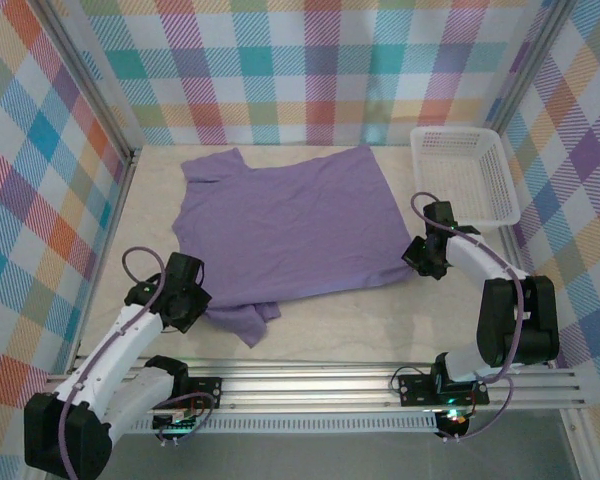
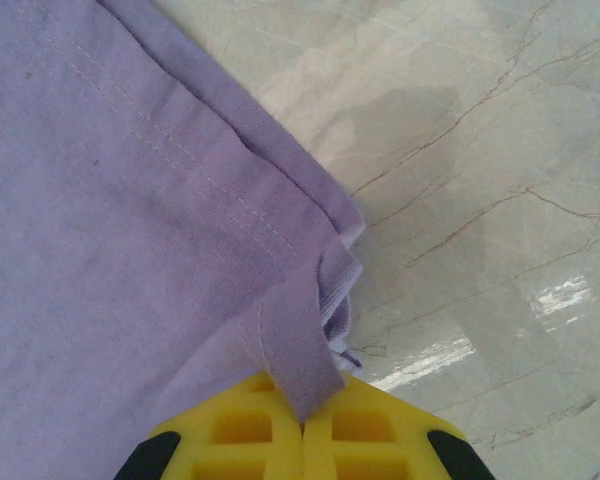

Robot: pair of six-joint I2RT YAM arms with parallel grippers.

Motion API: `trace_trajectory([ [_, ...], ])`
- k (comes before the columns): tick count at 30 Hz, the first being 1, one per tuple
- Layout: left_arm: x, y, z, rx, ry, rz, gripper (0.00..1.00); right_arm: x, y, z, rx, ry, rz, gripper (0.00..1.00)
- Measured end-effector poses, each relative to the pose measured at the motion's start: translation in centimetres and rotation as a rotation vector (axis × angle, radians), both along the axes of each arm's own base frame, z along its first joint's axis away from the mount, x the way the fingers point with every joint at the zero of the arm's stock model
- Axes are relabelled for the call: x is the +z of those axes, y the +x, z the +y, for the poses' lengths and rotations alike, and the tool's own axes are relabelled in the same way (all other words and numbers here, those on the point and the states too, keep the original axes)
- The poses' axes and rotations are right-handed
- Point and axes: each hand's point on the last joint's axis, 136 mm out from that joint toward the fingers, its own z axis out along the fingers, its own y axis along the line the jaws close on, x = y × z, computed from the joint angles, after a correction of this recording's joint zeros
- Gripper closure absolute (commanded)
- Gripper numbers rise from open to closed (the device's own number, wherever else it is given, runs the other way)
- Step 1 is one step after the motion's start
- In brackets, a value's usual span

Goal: Fold and stack the t-shirts

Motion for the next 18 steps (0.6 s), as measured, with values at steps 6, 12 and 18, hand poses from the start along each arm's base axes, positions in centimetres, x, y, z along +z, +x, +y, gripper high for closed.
trace_trajectory([
  [6, 0.3, -1.0, 0.7, -0.02, 0.042, 0.025, 0.54, -0.1, -0.2, 0.0, -0.008, 0.001, 0.01, 0.79],
  [12, 3.5, -2.0, 1.3, -0.045, 0.059, -0.038, 0.44, 2.4, -0.6, -0.1, 0.018, -0.034, -0.057, 0.53],
  [18, 3.9, -3.3, -1.2, -0.105, -0.087, -0.064, 0.59, 7.9, 0.1, 4.0, 0.176, -0.035, -0.227, 0.59],
])
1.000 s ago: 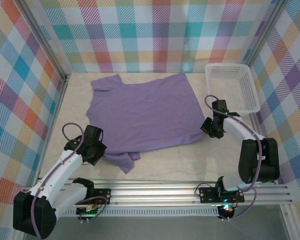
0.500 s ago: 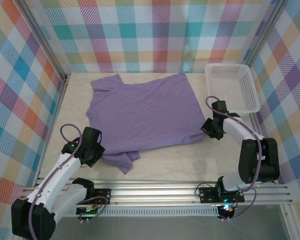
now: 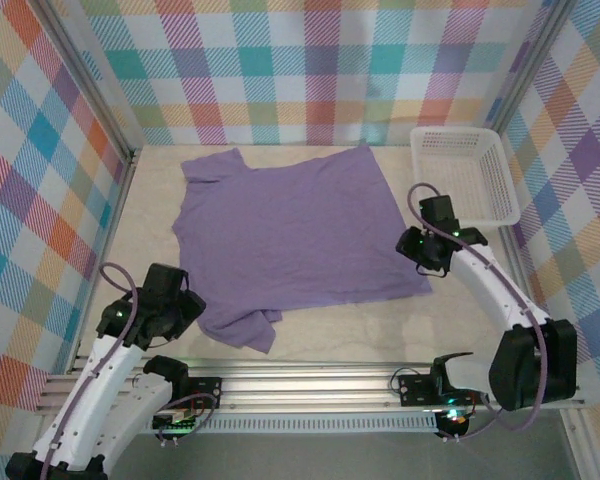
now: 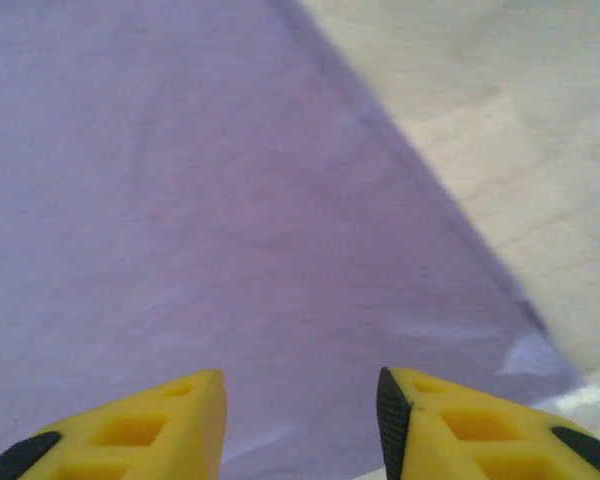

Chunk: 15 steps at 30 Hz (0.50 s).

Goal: Fold and stack the t-shirts

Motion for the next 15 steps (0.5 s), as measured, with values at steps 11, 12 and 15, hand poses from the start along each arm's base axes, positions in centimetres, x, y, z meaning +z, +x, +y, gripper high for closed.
trace_trajectory([
  [11, -4.9, 2.9, -4.4, -0.042, -0.017, 0.167, 0.54, -5.2, 0.7, 8.9, 0.25, 0.08, 0.124, 0.71],
  [12, -5.3, 3.6, -3.8, -0.002, -0.017, 0.171, 0.55, -5.9, 1.1, 8.9, 0.244, 0.08, 0.145, 0.71],
  [15, -6.7, 5.2, -2.5, 0.074, -0.02, 0.203, 0.55, -7.3, 2.6, 8.9, 0.226, 0.076, 0.184, 0.7],
])
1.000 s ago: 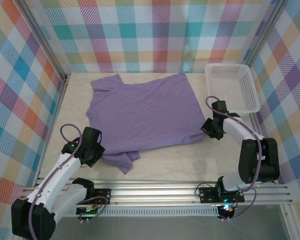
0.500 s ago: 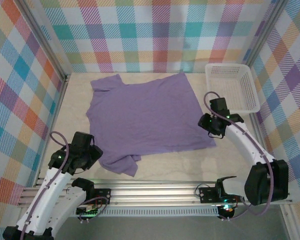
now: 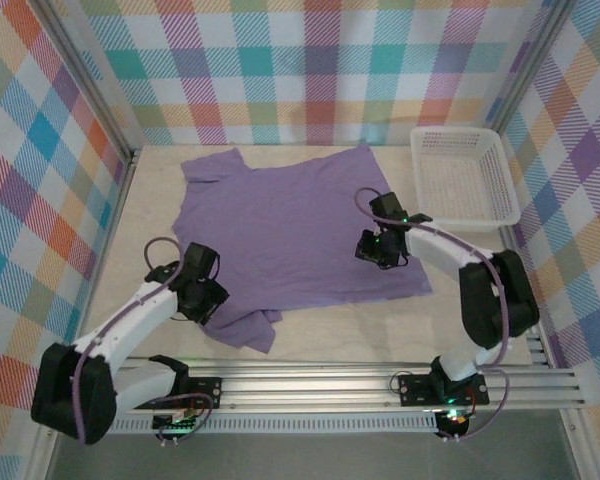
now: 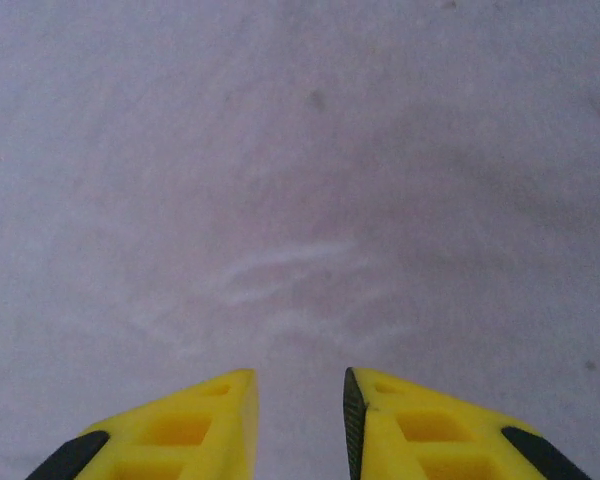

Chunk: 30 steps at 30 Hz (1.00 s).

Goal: Fold and stack the t-shirts

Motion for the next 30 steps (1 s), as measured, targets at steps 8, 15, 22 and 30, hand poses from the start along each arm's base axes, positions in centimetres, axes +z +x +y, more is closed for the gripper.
trace_trajectory([
  [8, -3.1, 2.3, 0.4, 0.024, -0.003, 0.097, 0.56, -3.0, 2.5, -1.5, -0.062, -0.031, 0.086, 0.7],
  [15, -3.1, 7.6, 1.3, 0.032, -0.028, 0.098, 0.58, -3.5, 5.5, -2.8, -0.116, -0.021, 0.119, 0.7],
  [22, -1.7, 11.8, 3.4, -0.035, 0.072, 0.022, 0.5, -3.2, 8.5, -2.2, -0.09, 0.005, 0.091, 0.68],
  [30, 9.7, 7.5, -2.9, -0.265, 0.151, -0.315, 0.5, 2.4, 6.2, -0.6, 0.0, 0.022, -0.037, 0.63],
])
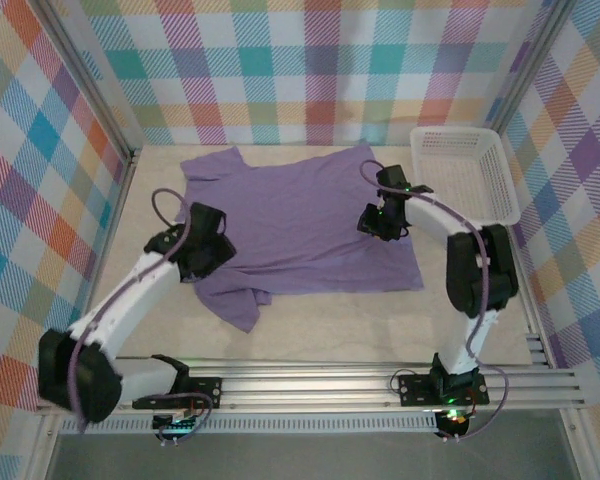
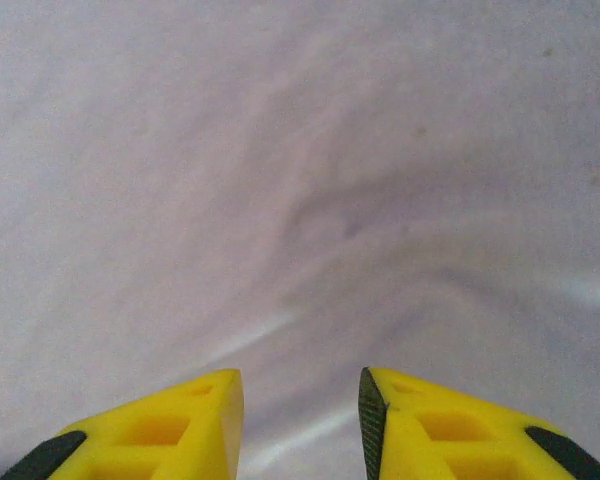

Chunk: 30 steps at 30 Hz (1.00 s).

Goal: Fold and stack the t-shirts

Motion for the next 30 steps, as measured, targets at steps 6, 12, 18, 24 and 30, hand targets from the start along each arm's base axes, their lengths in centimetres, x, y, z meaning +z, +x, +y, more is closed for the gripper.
trace_trajectory([
  [6, -8.2, -7.4, -3.7, -0.164, 0.1, 0.26, 0.53, 5.1, -2.6, 1.1, 0.042, 0.045, -0.113, 0.62],
  [12, -12.4, -10.2, -2.0, -0.133, 0.18, 0.406, 0.56, 4.6, -4.2, 1.7, 0.055, 0.056, -0.087, 0.62],
  [18, -13.2, -10.4, -1.4, -0.116, 0.209, 0.411, 1.0, 3.2, -4.8, 3.1, 0.076, 0.054, -0.049, 0.63],
  [24, -12.8, -10.7, 0.8, -0.076, 0.284, 0.39, 1.0, 0.3, -4.8, 2.6, 0.062, 0.002, 0.013, 0.62],
  [30, -10.3, -11.3, 4.1, -0.009, 0.325, 0.336, 1.0, -2.5, -4.4, 1.9, 0.043, -0.038, 0.076, 0.63],
])
